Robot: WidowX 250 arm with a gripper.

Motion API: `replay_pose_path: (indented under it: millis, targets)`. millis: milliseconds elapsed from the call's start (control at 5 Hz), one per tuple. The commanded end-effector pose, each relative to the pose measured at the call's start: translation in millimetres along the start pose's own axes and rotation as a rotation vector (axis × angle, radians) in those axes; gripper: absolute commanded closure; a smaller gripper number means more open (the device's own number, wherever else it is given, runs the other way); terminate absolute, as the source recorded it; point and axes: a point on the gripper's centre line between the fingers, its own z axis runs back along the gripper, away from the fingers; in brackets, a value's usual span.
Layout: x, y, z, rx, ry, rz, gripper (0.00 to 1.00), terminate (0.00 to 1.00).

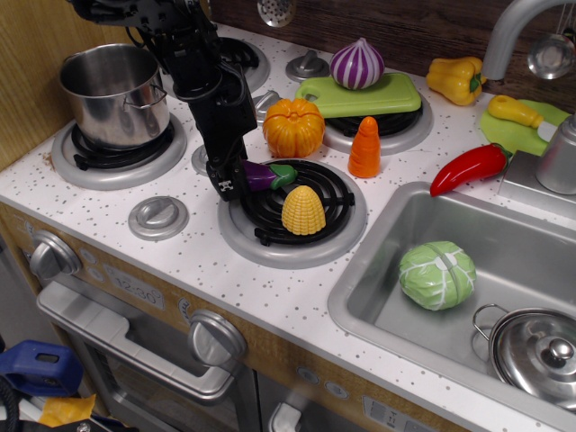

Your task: Put eggplant in pot or pan

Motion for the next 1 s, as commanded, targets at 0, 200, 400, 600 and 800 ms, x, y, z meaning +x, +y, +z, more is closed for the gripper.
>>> replay_pose_path:
  millis: [0,200,400,600,800]
  targets:
    - [10.4,-5.3,25.9,-0.018,0.014,0.012,1.00,0.00]
    - [6.5,-7.0,62.5,-0.023,0.083,0.026,1.00,0.00]
    - [-7.3,0.1,97.4,0.017,0.170,0.024,1.00,0.00]
    - [-26.7,11.1,119.3,0.133,0.222,0.037,1.00,0.00]
    - [-52.2,36.7,128.2,0.206,0.182,0.069,1.00,0.00]
